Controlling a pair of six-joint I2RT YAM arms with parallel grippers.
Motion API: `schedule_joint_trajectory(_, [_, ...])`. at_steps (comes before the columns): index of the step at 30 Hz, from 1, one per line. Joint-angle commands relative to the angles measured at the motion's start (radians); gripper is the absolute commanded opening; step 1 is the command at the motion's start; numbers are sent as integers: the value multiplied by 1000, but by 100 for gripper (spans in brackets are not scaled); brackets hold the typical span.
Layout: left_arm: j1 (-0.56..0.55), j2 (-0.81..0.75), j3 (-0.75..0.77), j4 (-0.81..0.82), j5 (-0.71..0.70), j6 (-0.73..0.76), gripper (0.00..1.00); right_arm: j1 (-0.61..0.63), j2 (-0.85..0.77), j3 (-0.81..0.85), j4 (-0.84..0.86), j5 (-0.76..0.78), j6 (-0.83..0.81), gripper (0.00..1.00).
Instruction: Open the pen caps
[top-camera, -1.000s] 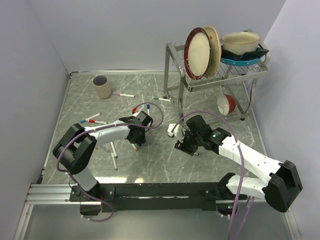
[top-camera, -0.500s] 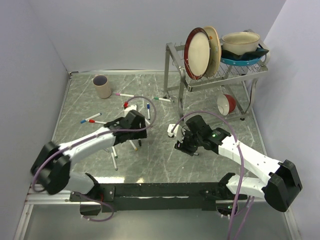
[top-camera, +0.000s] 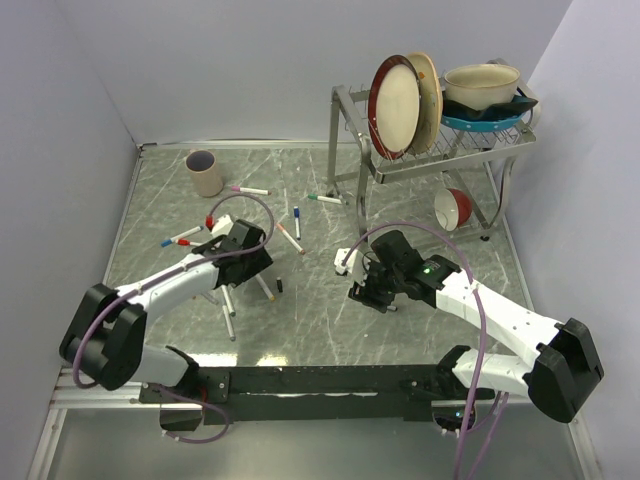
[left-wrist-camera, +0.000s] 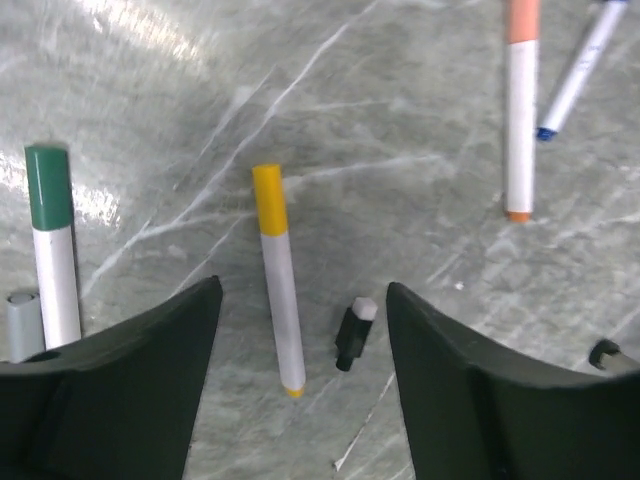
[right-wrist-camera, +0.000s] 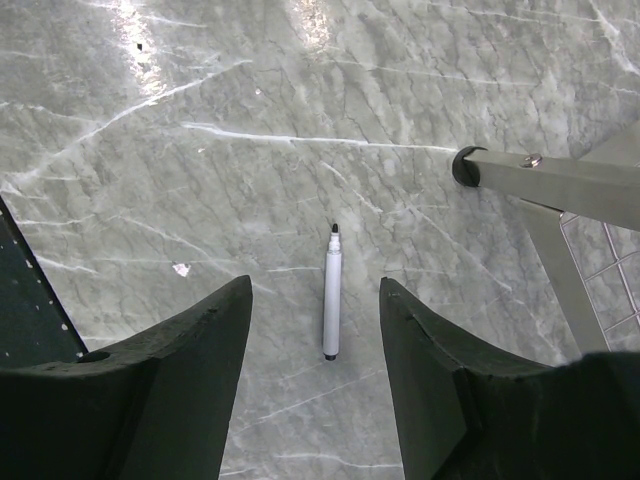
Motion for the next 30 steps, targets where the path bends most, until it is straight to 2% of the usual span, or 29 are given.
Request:
schedule_joint_trajectory(1, [3,42,61,-32,-1,-73,67,-5,2,-1,3,-7,-9,62])
schedule_joint_trajectory(3, [6,79,82,-55,-15,-85,65,-7,4,0,3,-7,-9,62])
schedule_joint_trajectory(4, [6,98,116,-80,-20,-85,58,-7,2,0,3,-7,-9,62])
schedule_joint_trajectory(7, [6,194,167,-167,-52,-94,50,-5,2,0,4,-7,-9,63])
schedule_joint_trajectory(14, [7,362,254,-240,-77,-86,40,-5,4,-1,1,-7,-11,63])
schedule_joint_trajectory(20, [12,402,250,-226,-78,-77,39,-5,4,-1,3,-7,-11,63])
schedule_joint_trajectory(25, [36,432,230,-217,-80,-62,28,-5,4,-1,1,-8,-11,63])
schedule_joint_trajectory(30, [44,373,214,-223,-115,-57,17,-5,-2,2,-2,-24,-14,64])
